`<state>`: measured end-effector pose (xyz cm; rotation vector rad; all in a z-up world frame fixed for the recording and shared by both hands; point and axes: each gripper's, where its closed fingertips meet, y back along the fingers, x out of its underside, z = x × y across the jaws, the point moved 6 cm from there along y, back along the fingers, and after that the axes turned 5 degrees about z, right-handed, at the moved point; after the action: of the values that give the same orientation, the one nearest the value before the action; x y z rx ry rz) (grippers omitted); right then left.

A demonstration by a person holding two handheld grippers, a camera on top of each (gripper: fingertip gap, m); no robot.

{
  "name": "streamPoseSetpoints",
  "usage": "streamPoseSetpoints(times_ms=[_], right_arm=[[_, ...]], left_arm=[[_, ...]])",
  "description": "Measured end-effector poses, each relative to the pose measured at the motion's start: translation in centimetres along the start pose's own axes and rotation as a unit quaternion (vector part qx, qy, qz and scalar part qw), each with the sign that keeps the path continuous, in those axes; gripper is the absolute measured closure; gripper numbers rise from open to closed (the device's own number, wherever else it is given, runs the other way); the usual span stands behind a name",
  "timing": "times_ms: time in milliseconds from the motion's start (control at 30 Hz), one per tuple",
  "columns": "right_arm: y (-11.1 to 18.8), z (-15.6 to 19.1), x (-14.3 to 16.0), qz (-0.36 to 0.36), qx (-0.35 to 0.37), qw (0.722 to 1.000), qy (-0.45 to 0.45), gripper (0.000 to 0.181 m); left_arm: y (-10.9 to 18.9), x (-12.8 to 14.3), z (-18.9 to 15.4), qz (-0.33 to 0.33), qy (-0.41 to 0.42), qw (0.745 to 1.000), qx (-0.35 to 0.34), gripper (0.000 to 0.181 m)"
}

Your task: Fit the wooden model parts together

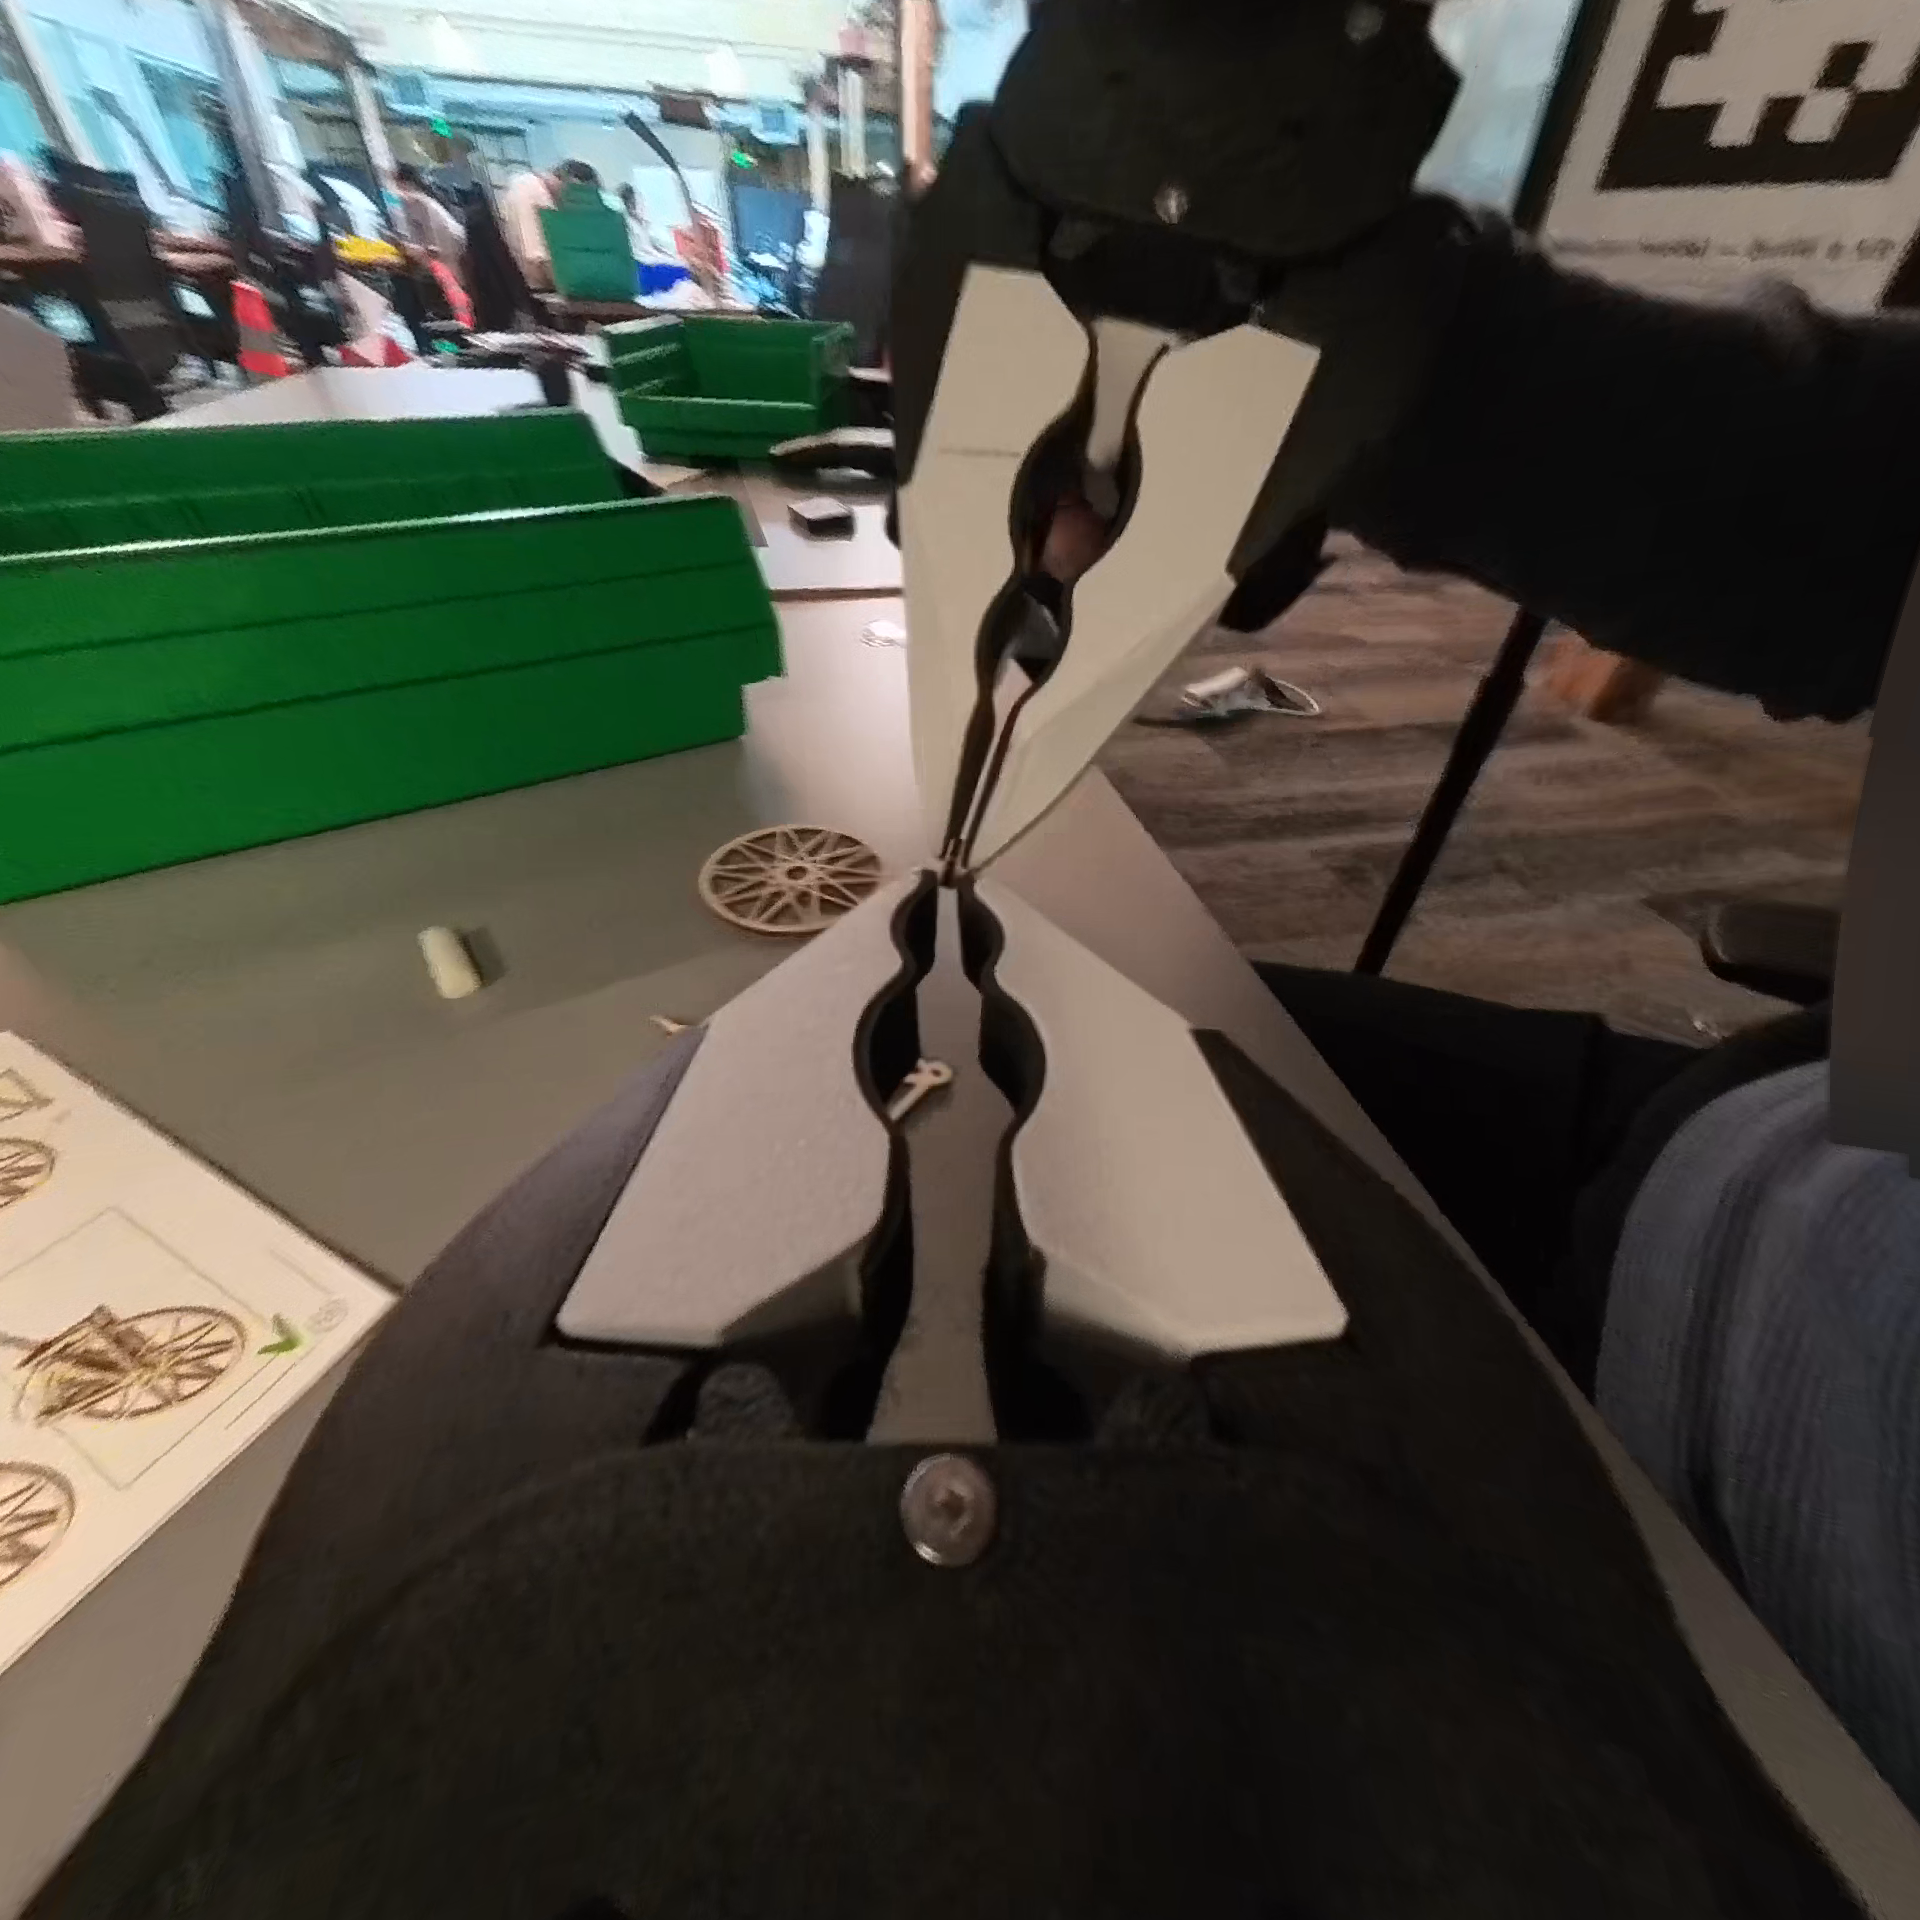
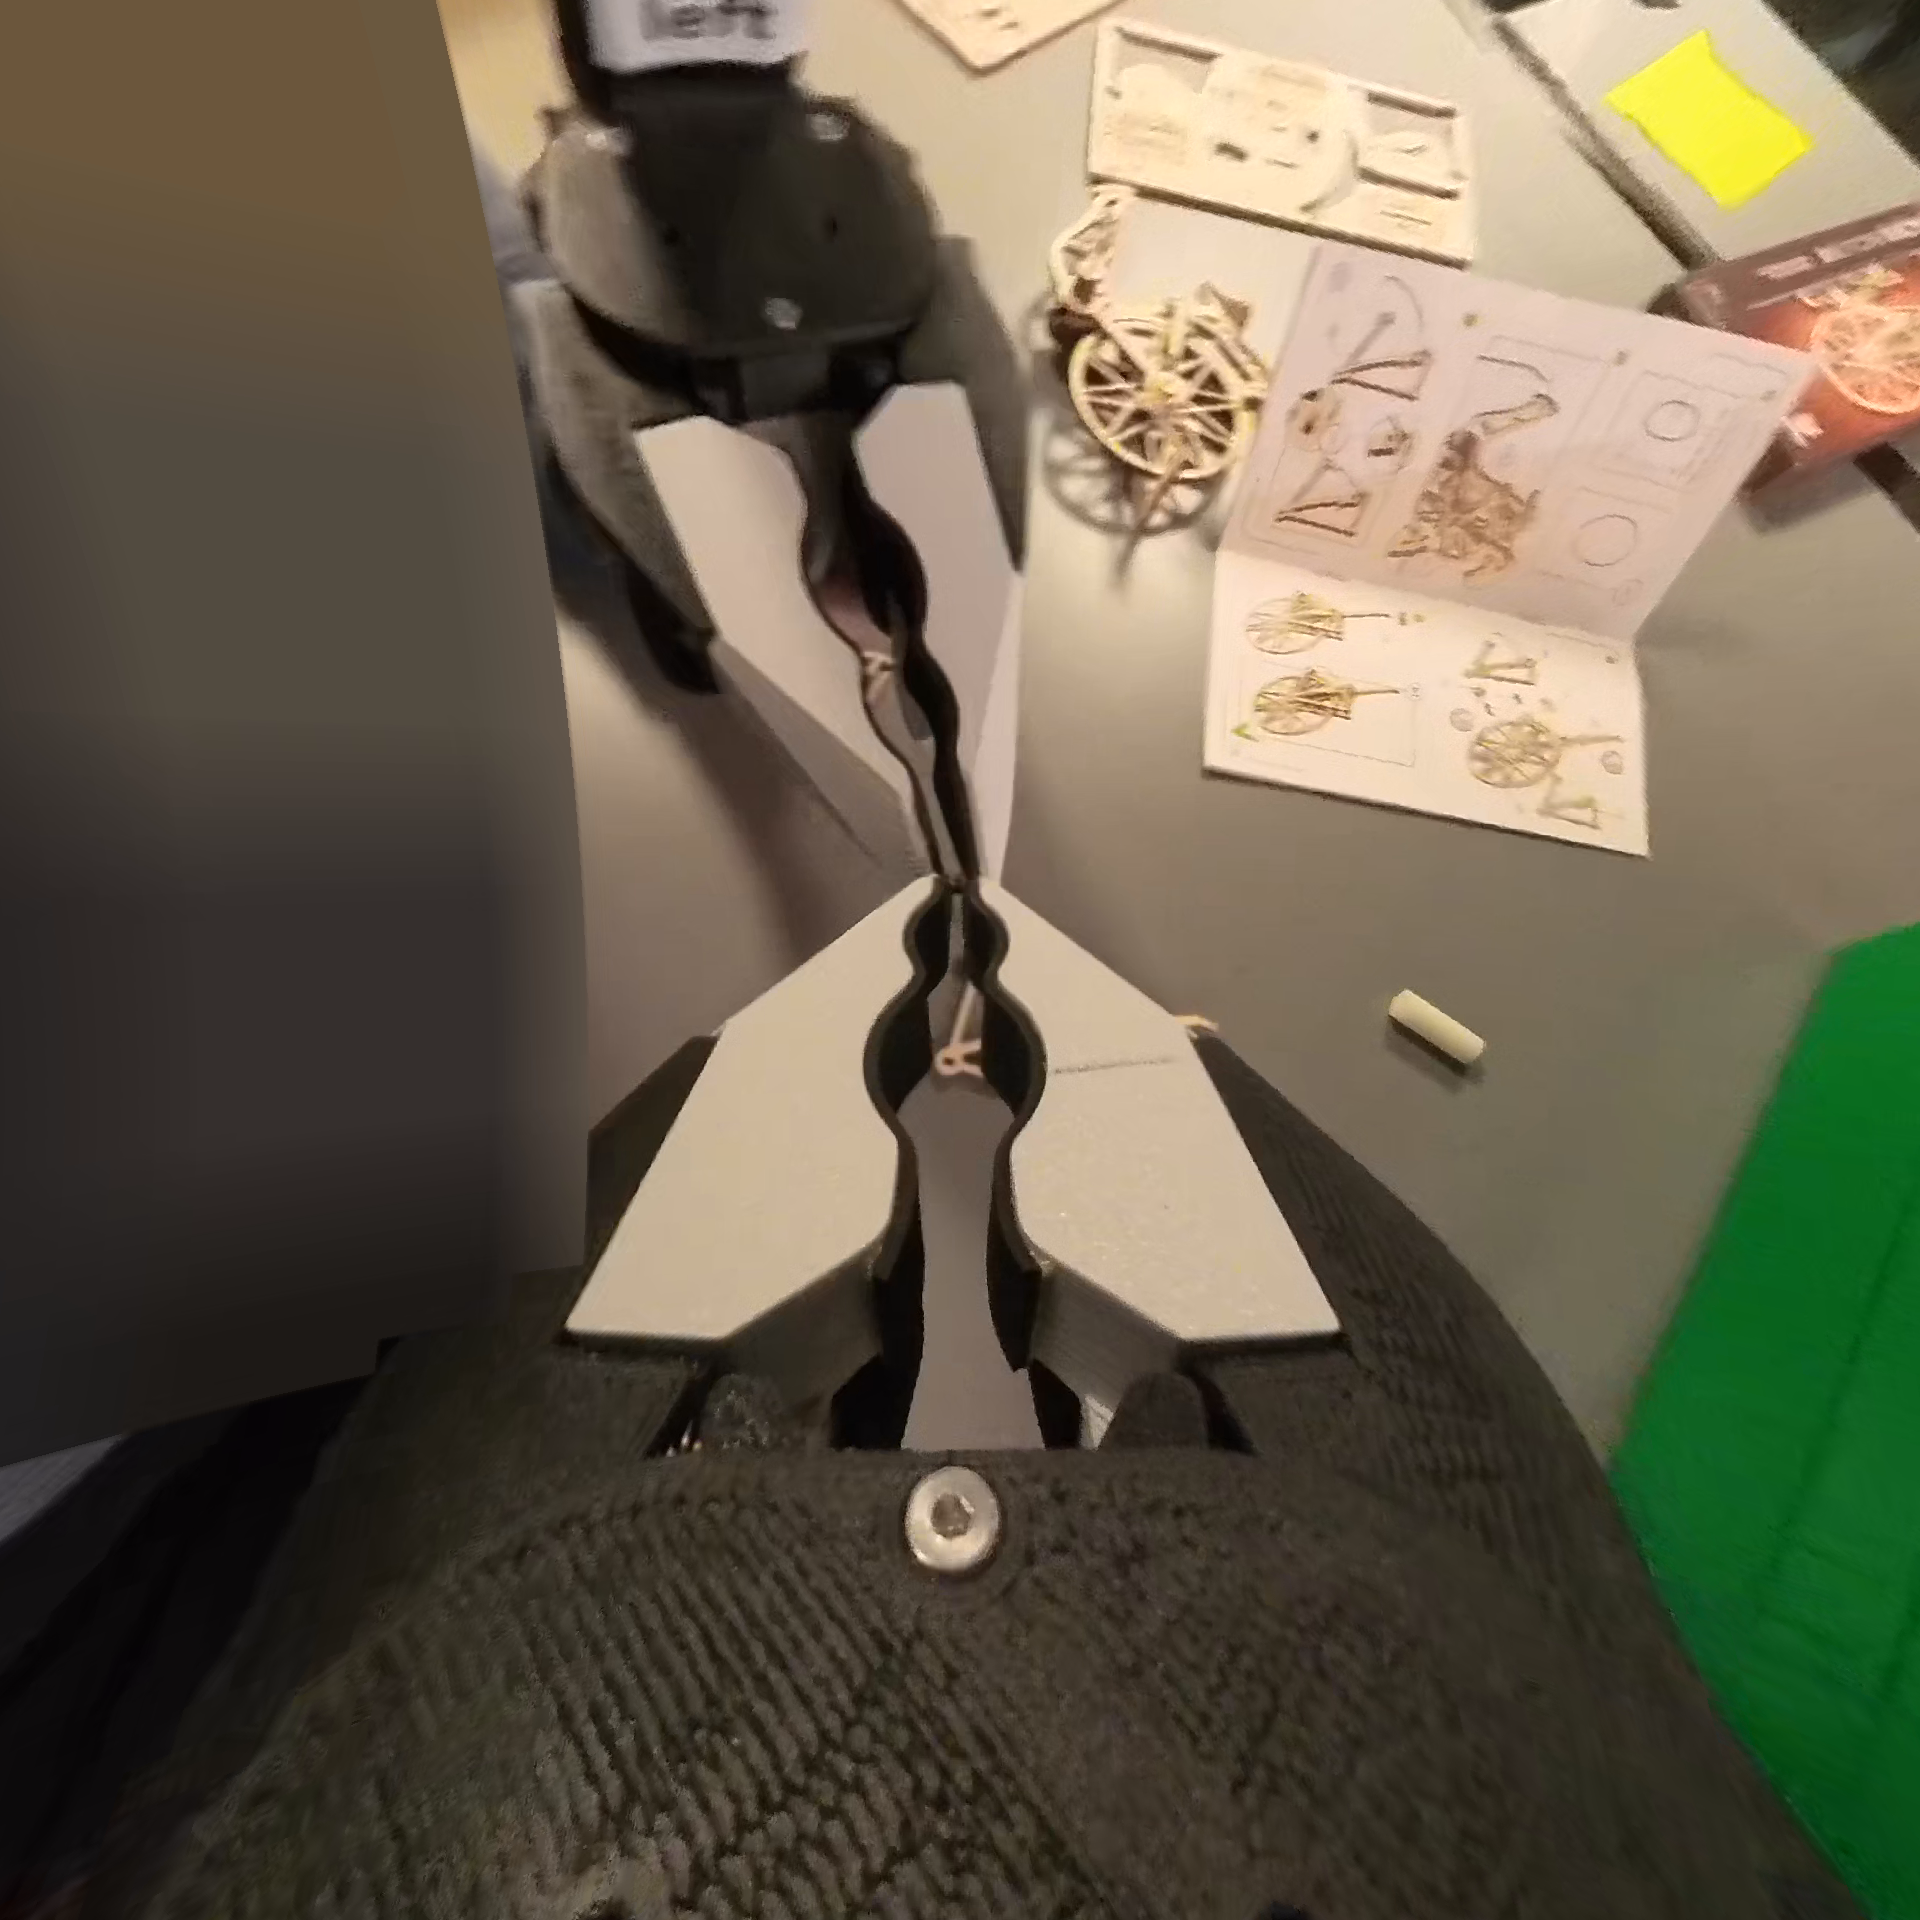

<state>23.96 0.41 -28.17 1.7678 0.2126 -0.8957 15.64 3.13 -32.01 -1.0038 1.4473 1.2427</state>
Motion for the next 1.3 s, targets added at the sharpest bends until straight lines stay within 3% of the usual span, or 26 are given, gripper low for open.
streamPoseSetpoints(times_ms=[67,167,233,467,700,900,1300], right_arm=[[-0.5,-1.2,1.0,0.014,0.021,0.999,-0.044,0.181],[-2.7,-1.0,2.9,0.061,-0.007,0.992,-0.106,0.181],[-4.1,-0.1,3.8,0.095,-0.02,0.989,-0.113,0.181],[-5.6,0.7,4.8,0.15,-0.006,0.983,-0.105,0.181],[-4.5,-1.4,6.3,0.19,0.041,0.977,-0.089,0.181],[-3.8,-2.0,3.9,0.065,-0.004,0.997,-0.031,0.181],[-5.7,-2.6,4.1,0.141,-0.068,0.986,0.061,0.181]], left_arm=[[0.8,-0.5,1.1,-0.043,0.014,0.997,-0.066,0.172],[2.5,-0.9,2.8,-0.093,0.015,0.982,-0.165,0.174],[3.0,-1.1,3.1,-0.107,0.009,0.977,-0.186,0.179],[3.0,-1.0,3.2,-0.11,0.015,0.978,-0.178,0.181],[3.0,-1.0,3.6,-0.114,0.033,0.978,-0.174,0.181],[3.1,-1.0,3.8,-0.121,0.048,0.977,-0.168,0.181],[3.4,-0.9,4.4,-0.132,0.081,0.976,-0.152,0.181]])
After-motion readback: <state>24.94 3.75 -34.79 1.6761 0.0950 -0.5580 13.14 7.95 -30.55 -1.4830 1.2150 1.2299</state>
